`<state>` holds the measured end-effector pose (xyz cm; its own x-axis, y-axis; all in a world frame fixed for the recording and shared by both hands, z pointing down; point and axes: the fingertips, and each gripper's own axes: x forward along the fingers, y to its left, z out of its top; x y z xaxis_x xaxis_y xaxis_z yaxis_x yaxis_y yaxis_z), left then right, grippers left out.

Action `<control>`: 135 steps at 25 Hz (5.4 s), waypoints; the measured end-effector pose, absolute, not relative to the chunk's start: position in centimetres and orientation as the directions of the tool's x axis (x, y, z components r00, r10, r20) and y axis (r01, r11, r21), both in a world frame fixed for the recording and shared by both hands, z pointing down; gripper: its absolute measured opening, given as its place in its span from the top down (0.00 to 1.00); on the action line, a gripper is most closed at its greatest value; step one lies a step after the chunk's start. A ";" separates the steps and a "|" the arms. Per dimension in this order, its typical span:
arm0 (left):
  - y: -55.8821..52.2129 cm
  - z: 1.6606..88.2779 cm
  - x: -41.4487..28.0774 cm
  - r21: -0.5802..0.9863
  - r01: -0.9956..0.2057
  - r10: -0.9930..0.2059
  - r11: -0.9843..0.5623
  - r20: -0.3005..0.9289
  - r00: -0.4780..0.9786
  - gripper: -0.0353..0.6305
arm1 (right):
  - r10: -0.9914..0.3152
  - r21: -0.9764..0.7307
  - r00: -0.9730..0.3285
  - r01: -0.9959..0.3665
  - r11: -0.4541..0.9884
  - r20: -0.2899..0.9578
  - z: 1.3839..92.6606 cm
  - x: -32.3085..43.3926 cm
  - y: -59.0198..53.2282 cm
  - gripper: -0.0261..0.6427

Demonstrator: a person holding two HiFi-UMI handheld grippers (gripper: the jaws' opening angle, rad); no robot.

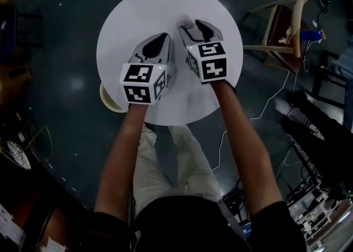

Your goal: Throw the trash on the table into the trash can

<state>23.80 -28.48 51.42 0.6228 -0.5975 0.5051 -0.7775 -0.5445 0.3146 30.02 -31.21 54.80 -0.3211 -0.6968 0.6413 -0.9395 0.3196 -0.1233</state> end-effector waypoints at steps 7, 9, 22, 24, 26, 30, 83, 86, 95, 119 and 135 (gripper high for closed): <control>-28.2 51.6 22.9 0.318 -0.784 -0.604 -0.532 0.506 0.615 0.94 | -0.694 -0.094 -0.297 -0.944 0.315 0.656 55.5 29.4 -31.2 0.74; -28.0 51.7 22.7 0.322 -0.786 -0.605 -0.527 0.507 0.614 0.94 | -0.695 -0.082 -0.286 -0.947 0.312 0.660 55.5 29.3 -31.1 0.80; -27.1 50.5 21.4 0.337 -0.790 -0.616 -0.512 0.497 0.611 0.94 | -0.697 -0.060 -0.279 -0.945 0.321 0.660 54.2 28.3 -30.3 0.92; -26.8 50.0 20.8 0.341 -0.792 -0.618 -0.506 0.498 0.609 0.94 | -0.698 -0.070 -0.287 -0.944 0.322 0.656 53.5 27.8 -30.0 0.92; -26.4 49.5 20.1 0.347 -0.795 -0.621 -0.498 0.497 0.606 0.94 | -0.700 -0.076 -0.293 -0.943 0.325 0.651 52.7 27.2 -29.5 0.92; -25.2 48.7 18.7 0.340 -0.795 -0.617 -0.502 0.503 0.605 0.94 | -0.701 -0.088 -0.301 -0.942 0.324 0.647 51.2 25.9 -28.1 0.92; -2.6 51.9 -17.7 0.351 -0.926 -0.731 -0.137 0.596 0.333 0.94 | -0.474 -0.222 -0.581 -0.756 0.616 0.662 52.8 -11.2 -7.0 0.93; -1.0 53.7 -19.9 0.358 -0.928 -0.731 -0.105 0.604 0.316 0.94 | -0.456 -0.228 -0.587 -0.746 0.626 0.669 54.5 -13.4 -5.8 0.92; 2.5 60.0 -24.4 0.381 -0.924 -0.716 -0.046 0.632 0.296 0.94 | -0.429 -0.234 -0.581 -0.742 0.628 0.691 60.9 -17.8 -3.3 0.93; 3.8 79.5 -28.1 0.425 -0.905 -0.649 0.026 0.696 0.308 0.94 | -0.366 -0.203 -0.508 -0.758 0.620 0.780 83.6 -21.0 -1.6 0.92; 5.0 87.7 -29.1 0.436 -0.898 -0.609 0.060 0.729 0.313 0.94 | -0.289 -0.168 -0.489 -0.696 0.698 0.823 93.1 -22.5 -0.7 0.84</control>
